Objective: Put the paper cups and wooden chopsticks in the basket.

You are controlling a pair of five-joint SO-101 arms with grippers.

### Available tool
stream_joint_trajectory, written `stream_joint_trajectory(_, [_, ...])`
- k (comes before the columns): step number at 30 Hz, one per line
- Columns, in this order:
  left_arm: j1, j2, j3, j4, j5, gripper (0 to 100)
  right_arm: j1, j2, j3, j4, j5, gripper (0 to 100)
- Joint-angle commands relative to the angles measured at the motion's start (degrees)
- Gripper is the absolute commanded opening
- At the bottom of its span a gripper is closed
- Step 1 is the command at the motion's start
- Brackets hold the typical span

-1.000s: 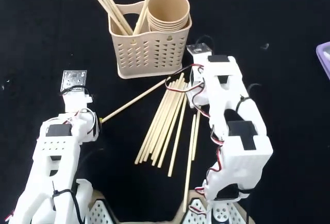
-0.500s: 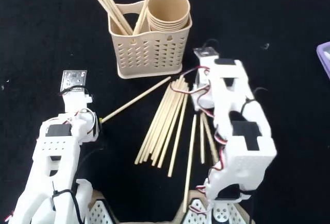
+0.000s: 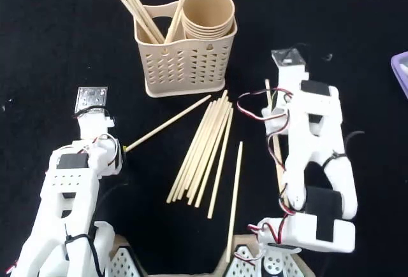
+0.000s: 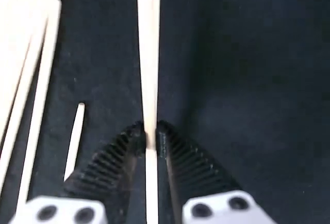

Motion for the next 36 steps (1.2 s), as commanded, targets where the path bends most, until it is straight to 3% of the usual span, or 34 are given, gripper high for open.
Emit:
stream_joint_trajectory(1, [-0.5, 0.1, -1.6, -1.1, 0.2, 17, 4.3, -2.4, -0.1, -4.2, 0.4, 1.1])
stream_joint_trajectory(9, [-0.2, 0.1, -1.6, -1.1, 0.2, 17, 4.8, -11.1, -5.9, 1.9, 0.3, 1.1])
stream_joint_trajectory(16, [0.0, 0.1, -1.6, -1.2, 0.2, 17, -1.5, -29.4, -8.7, 9.3, -1.8, 1.1])
stream_joint_trajectory(24, [0.0, 0.1, 0.8, -5.4, 0.2, 17, -14.2, -38.7, -8.9, -0.8, -10.7, 1.1])
stream_joint_trajectory(28, [0.1, 0.1, 0.9, -5.4, 0.2, 17, -22.1, -42.2, -9.2, -6.9, -11.9, 1.1])
stream_joint_trajectory(36, [0.1, 0.2, 1.5, -5.5, 0.7, 17, -33.2, -43.7, -18.9, -9.8, -11.9, 1.1])
